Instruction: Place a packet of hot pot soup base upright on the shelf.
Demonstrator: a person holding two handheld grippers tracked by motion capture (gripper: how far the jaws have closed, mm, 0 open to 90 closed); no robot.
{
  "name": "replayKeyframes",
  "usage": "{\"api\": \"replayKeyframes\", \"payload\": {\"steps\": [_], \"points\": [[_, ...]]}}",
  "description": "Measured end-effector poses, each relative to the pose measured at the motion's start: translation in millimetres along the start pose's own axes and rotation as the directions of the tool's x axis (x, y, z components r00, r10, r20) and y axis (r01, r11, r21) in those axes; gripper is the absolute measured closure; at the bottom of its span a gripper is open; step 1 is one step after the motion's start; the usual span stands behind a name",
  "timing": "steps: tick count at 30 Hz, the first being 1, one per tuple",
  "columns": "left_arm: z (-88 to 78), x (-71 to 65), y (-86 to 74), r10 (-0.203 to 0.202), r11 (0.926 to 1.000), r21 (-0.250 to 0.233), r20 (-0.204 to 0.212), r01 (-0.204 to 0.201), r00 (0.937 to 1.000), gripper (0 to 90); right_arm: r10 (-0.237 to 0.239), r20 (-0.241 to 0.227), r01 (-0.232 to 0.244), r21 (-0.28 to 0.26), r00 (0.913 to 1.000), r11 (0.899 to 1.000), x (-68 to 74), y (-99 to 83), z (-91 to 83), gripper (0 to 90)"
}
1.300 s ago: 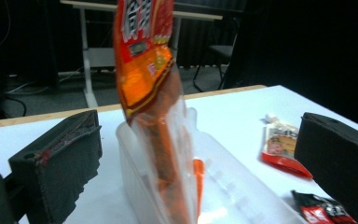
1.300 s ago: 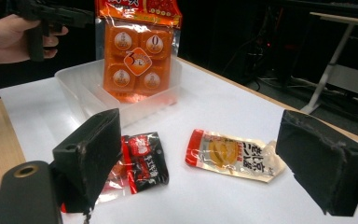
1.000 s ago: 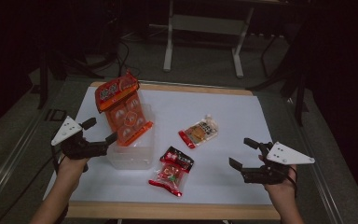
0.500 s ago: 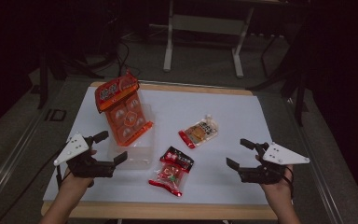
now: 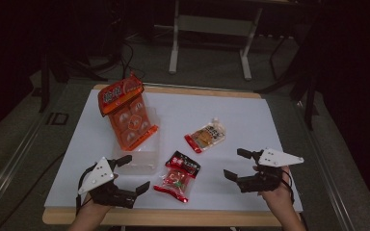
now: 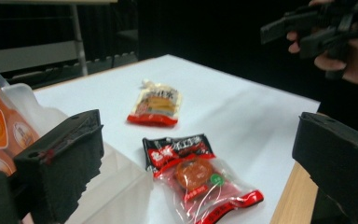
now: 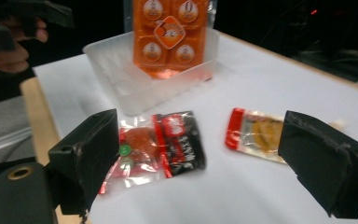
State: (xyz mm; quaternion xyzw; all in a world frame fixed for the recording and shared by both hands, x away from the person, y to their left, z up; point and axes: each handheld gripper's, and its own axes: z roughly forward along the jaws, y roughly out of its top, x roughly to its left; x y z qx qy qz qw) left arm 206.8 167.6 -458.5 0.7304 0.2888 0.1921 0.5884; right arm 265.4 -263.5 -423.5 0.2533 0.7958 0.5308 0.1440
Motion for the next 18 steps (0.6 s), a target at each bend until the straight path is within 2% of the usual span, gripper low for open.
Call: {"api": "replayKeyframes", "payload": {"steps": [4,8,10,12,14,17,18], "points": [[5.1,-0.5,-5.9,-0.02,0.9995,0.024,0.011,0.02,0.9997,1.9,0.003,-0.018,-0.002,0.024,0.9998,1.0,-3.1,-3.1,6.9,13.2],[7.8,-0.9,-13.2,-0.032,0.9986,0.043,0.002,0.032,0.9995,1.7,-0.008,-0.027,0.01,0.057,0.9996,0.998,-3.6,-6.1,15.0,11.5],[9.7,-1.6,-15.8,-0.027,0.9973,0.069,0.007,0.027,0.9996,1.7,-0.005,-0.043,0.009,0.087,0.999,0.996,-4.4,-8.0,20.6,11.4],[11.5,-2.5,-17.7,-0.023,0.997,0.073,0.006,0.023,0.9997,1.7,0.002,-0.062,0.004,0.104,0.9981,0.995,-5.7,-10.0,26.7,11.4],[13.3,-3.9,-19.3,-0.016,0.9967,0.08,0.004,0.016,0.9999,1.7,0.0,-0.08,0.008,0.103,0.9968,0.995,-5.4,-11.7,33.2,10.7],[15.3,-6.3,-20.9,-0.001,0.9967,0.081,0.0,0.001,1.0,1.7,0.007,-0.07,0.0,0.099,0.9975,0.995,-4.5,-13.1,42.4,10.7],[15.8,-7.2,-21.1,0.002,0.9967,0.081,0.004,-0.002,1.0,1.7,0.002,-0.081,0.007,0.108,0.9967,0.994,-4.5,-13.8,45.9,10.7]]}}
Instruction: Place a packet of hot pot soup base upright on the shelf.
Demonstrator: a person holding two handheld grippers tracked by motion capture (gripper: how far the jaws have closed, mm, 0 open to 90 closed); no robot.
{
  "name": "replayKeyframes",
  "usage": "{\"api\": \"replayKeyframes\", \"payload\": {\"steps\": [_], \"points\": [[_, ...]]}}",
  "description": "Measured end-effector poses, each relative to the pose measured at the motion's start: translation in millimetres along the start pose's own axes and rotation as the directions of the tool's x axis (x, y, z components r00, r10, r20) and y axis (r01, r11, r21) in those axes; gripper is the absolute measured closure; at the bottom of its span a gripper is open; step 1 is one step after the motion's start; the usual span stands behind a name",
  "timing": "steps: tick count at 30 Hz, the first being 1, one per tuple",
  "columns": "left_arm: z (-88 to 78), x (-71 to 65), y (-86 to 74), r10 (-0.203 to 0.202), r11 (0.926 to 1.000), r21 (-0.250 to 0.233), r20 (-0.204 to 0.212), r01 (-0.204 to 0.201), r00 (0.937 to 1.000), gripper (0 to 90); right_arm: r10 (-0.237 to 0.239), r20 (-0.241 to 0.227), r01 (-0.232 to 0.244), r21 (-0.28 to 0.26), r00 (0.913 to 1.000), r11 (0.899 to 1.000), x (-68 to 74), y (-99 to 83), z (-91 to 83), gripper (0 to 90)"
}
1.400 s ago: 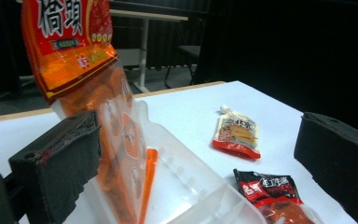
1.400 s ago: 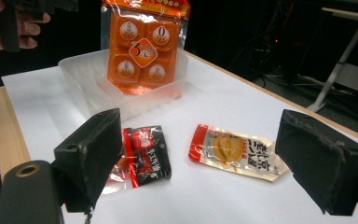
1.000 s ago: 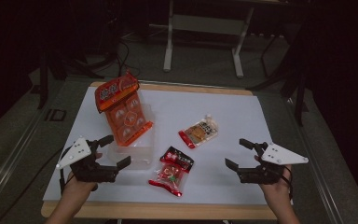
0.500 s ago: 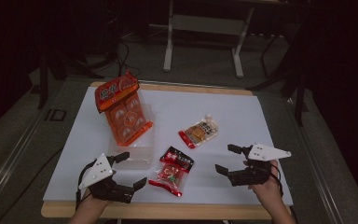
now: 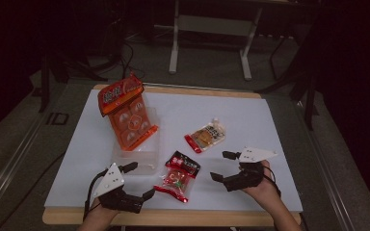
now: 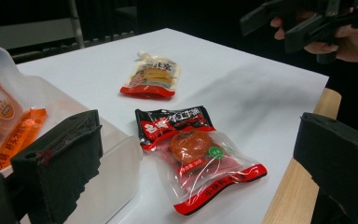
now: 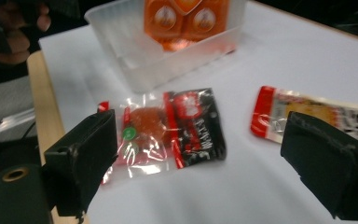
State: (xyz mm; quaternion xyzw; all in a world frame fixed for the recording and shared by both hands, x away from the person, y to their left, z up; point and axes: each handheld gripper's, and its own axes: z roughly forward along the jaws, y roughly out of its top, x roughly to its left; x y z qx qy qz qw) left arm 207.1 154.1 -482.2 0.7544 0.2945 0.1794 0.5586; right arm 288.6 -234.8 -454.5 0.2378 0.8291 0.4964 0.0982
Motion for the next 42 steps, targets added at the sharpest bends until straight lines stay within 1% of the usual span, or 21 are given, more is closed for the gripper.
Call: {"api": "replayKeyframes", "payload": {"steps": [1,2,3,6,8,9,13,14,16,19,26,28,30,31,32,34,37,40,42], "points": [[0.0,0.0,0.0,0.0,1.0,0.0,0.0,0.0,1.0,1.7,0.0,0.0,0.0,0.0,1.0,1.0,0.0,0.0,0.0,10.7],[0.6,-1.1,-0.5,0.003,1.0,-0.003,0.005,-0.003,1.0,1.7,-0.009,0.011,0.009,-0.001,0.9999,1.0,0.6,-0.4,3.2,11.1],[1.0,-2.0,-0.9,0.01,0.9999,-0.002,0.004,-0.01,0.9999,1.7,-0.018,0.002,0.018,0.009,0.9998,1.0,0.8,-0.9,11.9,13.3],[2.5,-2.6,-2.1,0.01,0.9999,-0.001,0.01,-0.01,0.9999,1.7,-0.038,0.007,0.037,0.031,0.9993,0.999,0.4,-2.1,21.8,14.4],[3.0,-2.5,-2.5,0.011,0.9999,0.0,0.012,-0.011,0.9999,1.7,-0.034,0.005,0.034,0.043,0.9994,0.998,-0.7,-3.5,29.3,17.0],[3.2,-2.5,-2.7,0.011,0.9999,-0.001,0.014,-0.011,0.9998,1.7,-0.037,-0.002,0.037,0.05,0.9993,0.998,-1.2,-4.3,33.0,17.0],[3.6,-2.0,-3.5,0.005,1.0,0.0,0.016,-0.005,0.9999,1.7,-0.048,-0.002,0.048,0.09,0.9988,0.995,-3.4,-6.4,48.0,17.9],[3.7,-2.0,-3.6,0.002,1.0,0.0,0.018,-0.002,0.9998,1.7,-0.042,-0.006,0.042,0.1,0.9991,0.994,-5.1,-6.9,52.3,18.4],[3.7,-2.3,-3.6,0.005,1.0,-0.002,0.017,-0.005,0.9998,1.7,-0.026,-0.013,0.027,0.102,0.9996,0.994,-8.0,-7.3,58.0,19.7],[3.7,-2.3,-3.8,0.003,1.0,-0.005,0.019,-0.003,0.9998,1.7,-0.017,-0.019,0.019,0.106,0.9997,0.994,-11.1,-7.2,66.8,21.6],[4.3,-3.4,-5.0,0.011,0.9999,-0.002,0.027,-0.011,0.9996,1.7,-0.026,-0.022,0.03,0.155,0.9994,0.987,-12.6,-9.6,90.8,21.6],[4.8,-4.3,-5.3,0.015,0.9999,-0.004,0.027,-0.015,0.9995,1.7,-0.018,-0.015,0.021,0.179,0.9997,0.984,-13.9,-12.1,98.3,22.3],[5.5,-4.4,-5.5,0.014,0.9999,-0.004,0.03,-0.014,0.9994,1.7,-0.014,-0.006,0.015,0.198,0.9999,0.98,-15.6,-14.0,103.1,23.2],[5.5,-4.4,-5.5,0.014,0.9999,-0.004,0.03,-0.014,0.9994,1.7,-0.014,-0.006,0.015,0.198,0.9999,0.98,-15.6,-14.0,103.1,23.2],[6.0,-4.1,-5.9,0.011,0.9999,-0.003,0.033,-0.011,0.9994,1.7,-0.011,0.0,0.011,0.214,0.9999,0.977,-17.8,-16.4,108.1,23.8],[6.1,-3.2,-6.2,0.006,1.0,-0.002,0.038,-0.006,0.9992,1.7,-0.008,0.0,0.008,0.219,1.0,0.976,-19.2,-17.9,110.2,24.5],[6.6,-3.1,-6.7,0.003,1.0,-0.002,0.035,-0.003,0.9994,1.7,0.002,-0.005,-0.001,0.23,1.0,0.973,-20.8,-20.4,113.9,24.6],[6.9,-2.8,-6.9,-0.002,1.0,-0.002,0.037,0.002,0.9993,1.7,0.004,-0.007,-0.002,0.256,1.0,0.967,-21.9,-22.9,118.7,24.4],[6.7,-2.9,-6.9,-0.001,1.0,-0.002,0.035,0.001,0.9994,1.7,0.012,-0.012,-0.008,0.261,0.9999,0.965,-22.6,-24.2,120.8,24.4]]}}
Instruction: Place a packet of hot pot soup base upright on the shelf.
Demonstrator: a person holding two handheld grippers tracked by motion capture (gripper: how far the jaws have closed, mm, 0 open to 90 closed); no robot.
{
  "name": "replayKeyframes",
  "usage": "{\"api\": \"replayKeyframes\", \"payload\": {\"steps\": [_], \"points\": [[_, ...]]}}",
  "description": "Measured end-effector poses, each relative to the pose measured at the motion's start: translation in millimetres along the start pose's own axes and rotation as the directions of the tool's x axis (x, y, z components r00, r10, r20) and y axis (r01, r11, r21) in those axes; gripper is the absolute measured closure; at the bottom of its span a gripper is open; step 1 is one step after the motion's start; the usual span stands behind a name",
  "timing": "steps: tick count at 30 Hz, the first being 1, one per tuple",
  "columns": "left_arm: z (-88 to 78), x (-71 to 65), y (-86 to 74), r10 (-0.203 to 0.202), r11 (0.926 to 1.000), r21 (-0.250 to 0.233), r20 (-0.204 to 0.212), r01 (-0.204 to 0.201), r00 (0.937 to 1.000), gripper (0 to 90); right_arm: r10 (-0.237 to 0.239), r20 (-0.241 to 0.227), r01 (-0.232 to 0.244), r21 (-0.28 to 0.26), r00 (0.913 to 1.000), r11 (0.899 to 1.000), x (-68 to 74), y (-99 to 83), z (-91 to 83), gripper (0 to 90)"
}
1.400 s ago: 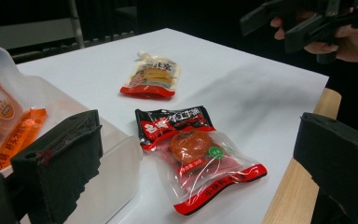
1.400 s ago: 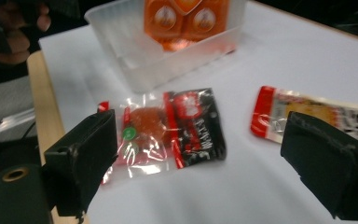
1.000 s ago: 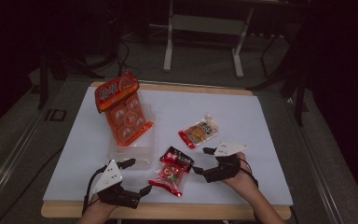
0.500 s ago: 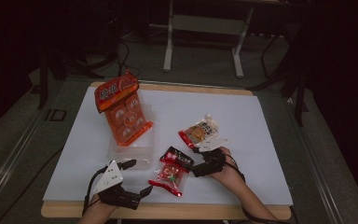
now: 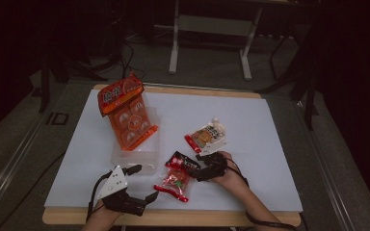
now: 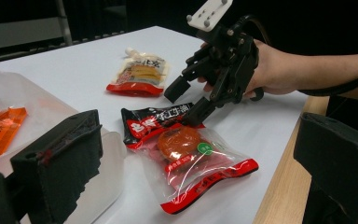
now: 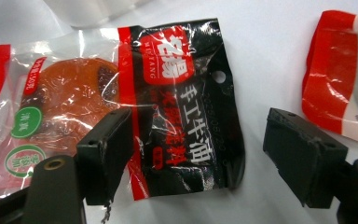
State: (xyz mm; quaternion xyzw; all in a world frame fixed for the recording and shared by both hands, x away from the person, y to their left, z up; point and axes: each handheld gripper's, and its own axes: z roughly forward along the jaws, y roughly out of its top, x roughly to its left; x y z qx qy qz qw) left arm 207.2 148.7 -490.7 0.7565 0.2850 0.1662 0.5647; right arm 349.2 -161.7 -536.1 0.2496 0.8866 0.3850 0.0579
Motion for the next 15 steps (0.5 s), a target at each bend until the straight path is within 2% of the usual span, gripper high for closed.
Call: {"api": "replayKeyframes", "payload": {"steps": [3,10,12,15], "points": [[0.0,0.7,-0.3,-0.002,1.0,0.001,-0.002,0.002,1.0,1.7,0.006,-0.005,-0.006,0.01,1.0,1.0,-0.8,0.2,1.8,24.1],[0.5,1.1,-0.7,-0.01,0.9999,0.002,0.001,0.01,1.0,1.7,-0.013,0.008,0.013,0.02,0.9999,1.0,1.8,1.2,3.8,24.4],[1.1,0.9,-1.0,-0.009,0.9999,0.004,0.0,0.009,1.0,1.7,-0.022,0.012,0.022,0.019,0.9997,1.0,3.4,1.1,3.8,26.6],[1.7,0.3,-1.0,-0.004,1.0,0.008,-0.001,0.004,1.0,1.7,-0.041,0.001,0.041,0.02,0.9992,0.999,7.0,1.6,2.9,36.7]]}}
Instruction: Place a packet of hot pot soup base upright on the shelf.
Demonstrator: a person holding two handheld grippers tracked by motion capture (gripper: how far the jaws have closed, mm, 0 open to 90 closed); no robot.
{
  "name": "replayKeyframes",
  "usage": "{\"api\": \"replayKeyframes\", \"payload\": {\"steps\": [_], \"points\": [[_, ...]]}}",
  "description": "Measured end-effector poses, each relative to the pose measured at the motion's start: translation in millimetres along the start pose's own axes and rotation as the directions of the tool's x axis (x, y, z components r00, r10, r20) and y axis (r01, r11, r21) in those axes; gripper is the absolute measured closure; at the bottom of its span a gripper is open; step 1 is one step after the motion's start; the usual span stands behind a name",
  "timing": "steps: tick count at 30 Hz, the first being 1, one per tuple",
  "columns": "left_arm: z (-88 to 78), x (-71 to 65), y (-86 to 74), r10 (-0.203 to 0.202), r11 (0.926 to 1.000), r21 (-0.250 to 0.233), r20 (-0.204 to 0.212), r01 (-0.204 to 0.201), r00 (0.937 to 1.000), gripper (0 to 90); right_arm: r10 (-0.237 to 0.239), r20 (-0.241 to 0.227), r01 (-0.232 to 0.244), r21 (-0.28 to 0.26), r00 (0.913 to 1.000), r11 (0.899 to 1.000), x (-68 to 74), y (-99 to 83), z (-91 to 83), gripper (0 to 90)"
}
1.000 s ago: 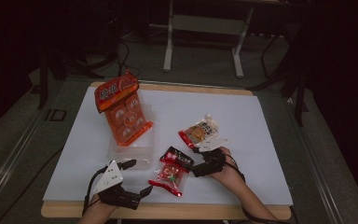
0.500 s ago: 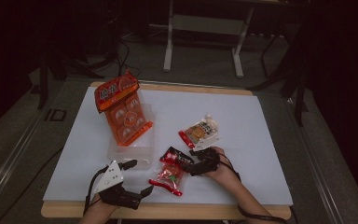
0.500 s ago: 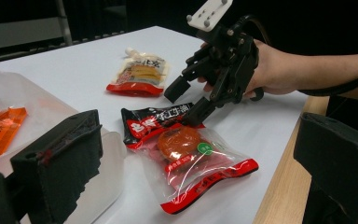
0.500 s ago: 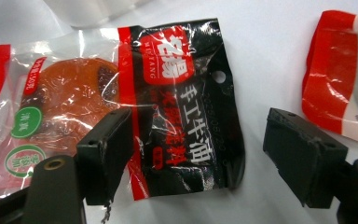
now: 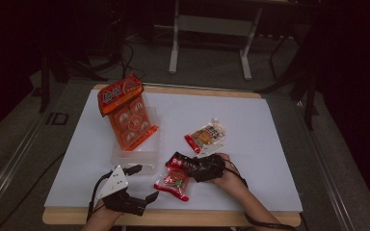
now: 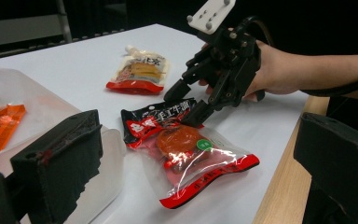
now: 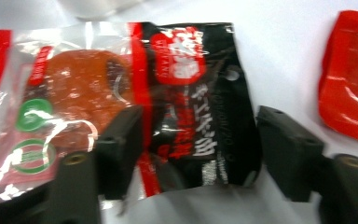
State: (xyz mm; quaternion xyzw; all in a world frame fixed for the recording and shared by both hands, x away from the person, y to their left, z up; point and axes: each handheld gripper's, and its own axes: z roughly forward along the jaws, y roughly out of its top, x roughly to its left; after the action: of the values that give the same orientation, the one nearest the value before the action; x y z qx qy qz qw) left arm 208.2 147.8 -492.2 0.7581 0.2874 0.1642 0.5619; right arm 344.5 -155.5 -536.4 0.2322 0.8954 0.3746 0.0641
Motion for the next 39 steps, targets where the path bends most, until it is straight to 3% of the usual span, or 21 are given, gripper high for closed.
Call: {"api": "replayKeyframes", "payload": {"steps": [6,10,12,16,21,32,39], "points": [[0.0,0.1,-0.2,-0.001,1.0,0.001,0.0,0.001,1.0,1.7,0.003,-0.009,-0.003,0.024,1.0,1.0,5.1,3.5,-0.9,52.5],[-0.8,0.1,0.0,0.001,1.0,0.003,-0.001,-0.001,1.0,1.7,0.011,-0.039,-0.009,0.056,0.9992,0.998,9.9,8.1,-0.7,78.9],[-1.1,0.0,0.2,0.002,1.0,0.002,-0.002,-0.002,1.0,1.7,0.03,-0.048,-0.027,0.072,0.9984,0.997,11.5,10.3,-0.1,84.3],[-1.6,-0.1,0.3,0.004,1.0,0.003,-0.002,-0.004,1.0,1.7,0.03,-0.037,-0.027,0.082,0.9989,0.996,14.1,13.7,0.5,86.2],[-1.4,2.0,-0.2,-0.007,1.0,0.007,-0.003,0.007,1.0,1.7,0.043,-0.048,-0.04,0.055,0.998,0.998,15.0,16.2,-7.6,87.0],[-3.0,2.3,4.6,-0.016,0.9999,0.001,-0.003,0.016,0.9999,1.8,-0.012,-0.06,0.01,-0.026,0.9981,1.0,28.0,27.1,-35.4,87.6],[-3.3,-0.5,16.7,0.008,0.9999,-0.007,0.006,-0.008,0.9999,2.0,-0.04,-0.067,0.035,-0.079,0.997,0.996,40.7,34.5,-53.8,87.9]]}}
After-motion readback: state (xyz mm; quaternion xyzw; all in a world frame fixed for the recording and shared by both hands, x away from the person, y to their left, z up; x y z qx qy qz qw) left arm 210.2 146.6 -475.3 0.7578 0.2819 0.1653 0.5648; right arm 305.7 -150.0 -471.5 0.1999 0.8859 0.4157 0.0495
